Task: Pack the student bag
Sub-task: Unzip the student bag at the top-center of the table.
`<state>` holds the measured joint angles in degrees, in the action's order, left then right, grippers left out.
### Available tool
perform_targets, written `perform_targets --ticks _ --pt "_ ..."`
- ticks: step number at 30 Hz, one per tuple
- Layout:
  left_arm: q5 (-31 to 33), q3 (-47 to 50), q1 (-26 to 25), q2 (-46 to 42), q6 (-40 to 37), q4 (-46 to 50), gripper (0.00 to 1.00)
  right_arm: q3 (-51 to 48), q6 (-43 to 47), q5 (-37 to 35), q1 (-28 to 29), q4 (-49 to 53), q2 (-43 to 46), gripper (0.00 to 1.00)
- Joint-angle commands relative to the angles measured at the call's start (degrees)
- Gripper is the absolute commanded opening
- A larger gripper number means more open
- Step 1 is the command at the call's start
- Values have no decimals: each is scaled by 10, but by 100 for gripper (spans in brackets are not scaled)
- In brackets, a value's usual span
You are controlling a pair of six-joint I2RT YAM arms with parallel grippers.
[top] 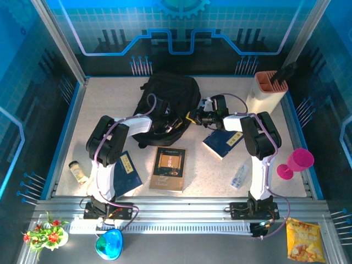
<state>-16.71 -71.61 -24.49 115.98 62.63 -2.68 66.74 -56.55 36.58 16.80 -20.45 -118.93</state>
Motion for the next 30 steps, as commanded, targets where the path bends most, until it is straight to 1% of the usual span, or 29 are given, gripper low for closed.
perform_targets --ticks 1,9,18,21,25,30 --pt "30 -7 2 -34 -49 51 0 7 15 0 -5 14 31 6" --pt "32 32 0 -104 -93 72 0 9 33 -23 -5 38 31 6" --pt "32 43 -6 -116 -120 89 0 10 37 -33 -5 47 36 6" --pt "52 43 -11 -128 -136 118 0 15 48 -49 -4 82 38 6" --pt "99 43 -20 -148 -162 186 0 25 67 -83 -4 128 38 6" --pt "137 65 -24 -178 -178 238 0 32 82 -107 -4 142 31 6"
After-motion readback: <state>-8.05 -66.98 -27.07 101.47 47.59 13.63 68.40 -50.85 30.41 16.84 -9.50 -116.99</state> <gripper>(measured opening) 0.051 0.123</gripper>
